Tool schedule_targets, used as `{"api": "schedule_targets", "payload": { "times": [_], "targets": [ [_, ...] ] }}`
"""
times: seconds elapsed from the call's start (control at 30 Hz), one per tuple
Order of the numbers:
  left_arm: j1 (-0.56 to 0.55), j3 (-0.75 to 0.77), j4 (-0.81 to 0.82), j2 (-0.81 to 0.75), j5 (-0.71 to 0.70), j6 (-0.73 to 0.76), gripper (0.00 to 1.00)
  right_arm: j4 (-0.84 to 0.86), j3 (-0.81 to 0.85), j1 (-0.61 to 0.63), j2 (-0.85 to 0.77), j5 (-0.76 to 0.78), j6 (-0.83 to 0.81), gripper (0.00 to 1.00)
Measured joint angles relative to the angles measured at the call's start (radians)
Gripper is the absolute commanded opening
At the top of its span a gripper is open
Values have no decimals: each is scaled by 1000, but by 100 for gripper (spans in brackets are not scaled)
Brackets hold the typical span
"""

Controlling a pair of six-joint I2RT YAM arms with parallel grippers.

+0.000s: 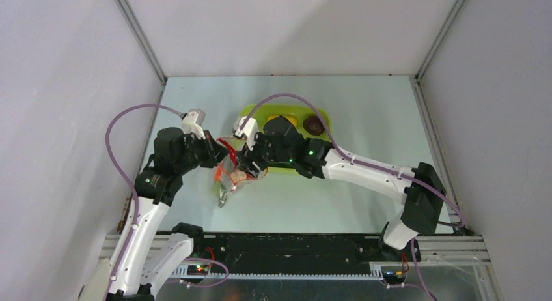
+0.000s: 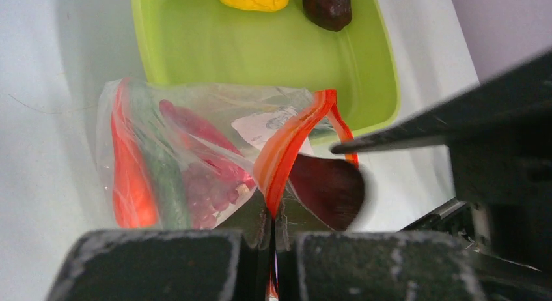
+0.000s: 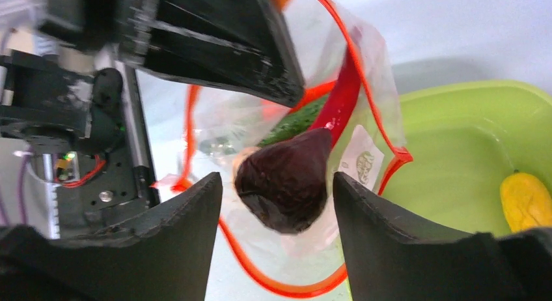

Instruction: Place the food in the zip-top bag and seal the zipper

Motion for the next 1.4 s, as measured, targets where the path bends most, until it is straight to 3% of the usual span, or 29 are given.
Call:
{"api": "schedule_targets", "payload": {
  "times": [0.07, 0.1, 0.17, 0.6, 0.87, 1.0, 1.4],
  "targets": [
    [0, -9, 2, -23, 1, -2, 1, 6, -3, 2, 27, 21, 14, 80],
    [0, -13, 5, -33, 2, -3, 0, 6, -3, 2, 37, 35, 20, 92],
    [0, -18, 10, -45, 6, -10, 0, 6, -3, 3, 49, 54, 30, 99],
    [0, -18, 13, -22, -34, -26, 0, 15, -12, -10, -17, 247, 60, 99],
    [0, -18, -11, -14, -101, -25, 0, 63, -64, -269, -109, 289, 246, 99],
    [0, -18, -14, -22, -127, -25, 0, 63, -65, -374, -60, 354, 249, 99],
    [0, -18, -16, -22, -169, -26, 0, -77, 3, -406, 267, 529, 58, 98]
  ]
}}
